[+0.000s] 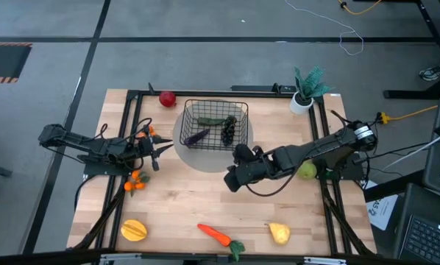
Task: Build produce basket
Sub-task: Put the orange tangerines into the black wire basket
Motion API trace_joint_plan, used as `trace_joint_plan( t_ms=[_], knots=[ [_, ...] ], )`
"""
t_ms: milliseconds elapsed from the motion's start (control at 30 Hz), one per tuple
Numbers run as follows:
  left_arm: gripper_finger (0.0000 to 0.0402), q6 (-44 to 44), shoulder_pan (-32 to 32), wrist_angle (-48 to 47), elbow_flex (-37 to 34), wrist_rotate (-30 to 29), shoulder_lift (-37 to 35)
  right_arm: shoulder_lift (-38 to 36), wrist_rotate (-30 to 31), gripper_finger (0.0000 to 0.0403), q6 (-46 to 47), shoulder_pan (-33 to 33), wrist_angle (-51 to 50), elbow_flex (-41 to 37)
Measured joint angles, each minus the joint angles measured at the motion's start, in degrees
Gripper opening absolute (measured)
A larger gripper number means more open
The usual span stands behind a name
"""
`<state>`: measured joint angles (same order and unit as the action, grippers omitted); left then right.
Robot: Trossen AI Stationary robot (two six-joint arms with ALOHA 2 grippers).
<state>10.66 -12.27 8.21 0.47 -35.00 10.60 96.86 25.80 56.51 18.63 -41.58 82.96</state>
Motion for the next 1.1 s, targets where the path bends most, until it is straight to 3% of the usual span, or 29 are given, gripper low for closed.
trace_joint_plan(
  t_ms=[333, 633, 867, 1000, 1100],
  knots=[
    [0.0064, 0.11, 0.0, 1.68, 0.0, -1.31, 0.02, 0.0, 6.1, 0.0177, -0.22, -0.02, 0.0, 0.0],
    [0.0064, -13.48, 0.13, 1.54, 0.02, -0.6, 0.02, 0.0, 3.7, 0.0177, 0.23, 0.14, 0.09, 0.0],
    [0.0064, -15.04, 0.14, 1.69, 0.38, -0.71, 0.02, 0.0, 4.23, 0.0177, 0.19, 0.29, 0.07, 0.0],
    [0.0064, -15.01, 0.15, 0.8, 4.9, -4.23, 0.01, 0.0, 4.46, 0.0177, 0.13, 0.33, 0.07, 0.0],
    [0.0067, -14.72, 0.15, -7.11, 10.99, -4.34, -0.01, 0.0, 4.54, 0.0177, 0.07, 0.31, 0.07, 0.0]
  ],
)
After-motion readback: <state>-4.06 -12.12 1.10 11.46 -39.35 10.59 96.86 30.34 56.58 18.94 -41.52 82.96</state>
